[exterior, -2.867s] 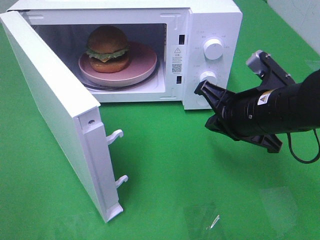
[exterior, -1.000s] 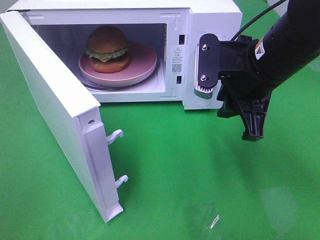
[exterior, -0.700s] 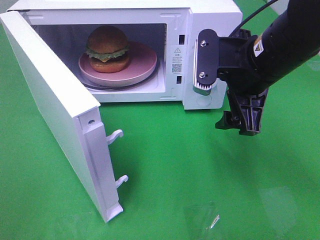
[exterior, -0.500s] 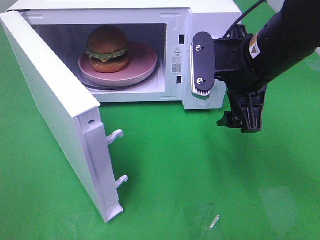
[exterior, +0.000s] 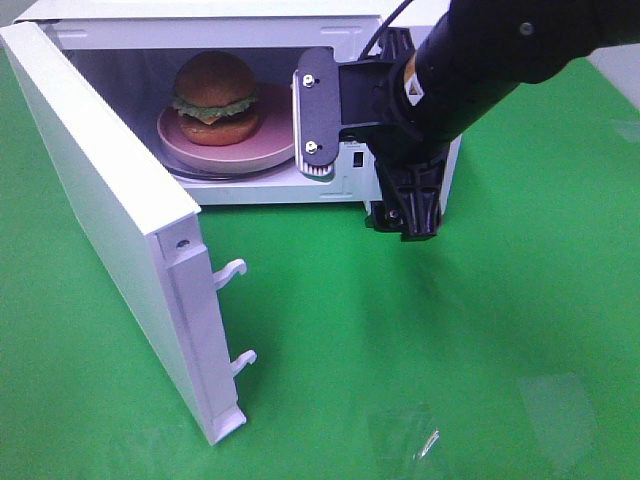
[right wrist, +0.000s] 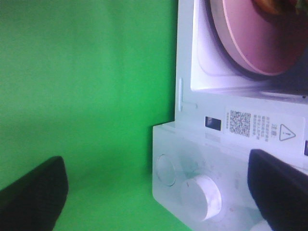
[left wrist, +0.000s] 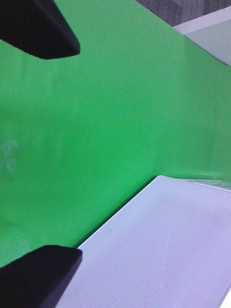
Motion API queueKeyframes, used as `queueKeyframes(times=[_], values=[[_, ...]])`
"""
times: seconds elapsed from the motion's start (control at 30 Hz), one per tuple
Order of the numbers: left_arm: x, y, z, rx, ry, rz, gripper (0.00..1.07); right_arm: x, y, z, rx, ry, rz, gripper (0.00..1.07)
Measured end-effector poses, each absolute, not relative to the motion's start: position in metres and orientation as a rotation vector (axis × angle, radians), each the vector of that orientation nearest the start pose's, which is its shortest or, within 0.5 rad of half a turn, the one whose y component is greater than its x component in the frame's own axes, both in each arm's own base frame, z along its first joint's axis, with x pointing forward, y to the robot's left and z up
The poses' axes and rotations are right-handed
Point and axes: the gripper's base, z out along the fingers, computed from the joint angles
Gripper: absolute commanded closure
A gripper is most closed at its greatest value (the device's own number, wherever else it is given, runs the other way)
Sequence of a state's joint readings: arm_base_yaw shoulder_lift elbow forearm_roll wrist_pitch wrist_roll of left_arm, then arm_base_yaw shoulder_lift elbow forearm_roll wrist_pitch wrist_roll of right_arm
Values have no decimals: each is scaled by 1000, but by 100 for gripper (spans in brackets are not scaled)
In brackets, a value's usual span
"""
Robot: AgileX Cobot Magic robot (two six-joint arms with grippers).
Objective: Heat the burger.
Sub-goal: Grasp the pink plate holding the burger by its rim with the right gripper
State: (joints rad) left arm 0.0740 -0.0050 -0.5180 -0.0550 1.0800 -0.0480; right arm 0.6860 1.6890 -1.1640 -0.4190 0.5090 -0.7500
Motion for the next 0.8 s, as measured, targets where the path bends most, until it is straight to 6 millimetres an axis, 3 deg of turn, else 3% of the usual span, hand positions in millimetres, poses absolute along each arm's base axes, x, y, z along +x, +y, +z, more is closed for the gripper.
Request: queueKeyframes(times=[0.53, 0.8], values=[[-8, -5, 281, -120, 2036, -49, 6, 320, 267, 233, -1874, 1566, -462, 14], [-8, -5, 281, -120, 2036, -49, 6, 332, 292, 219, -1867, 1533, -435, 16]])
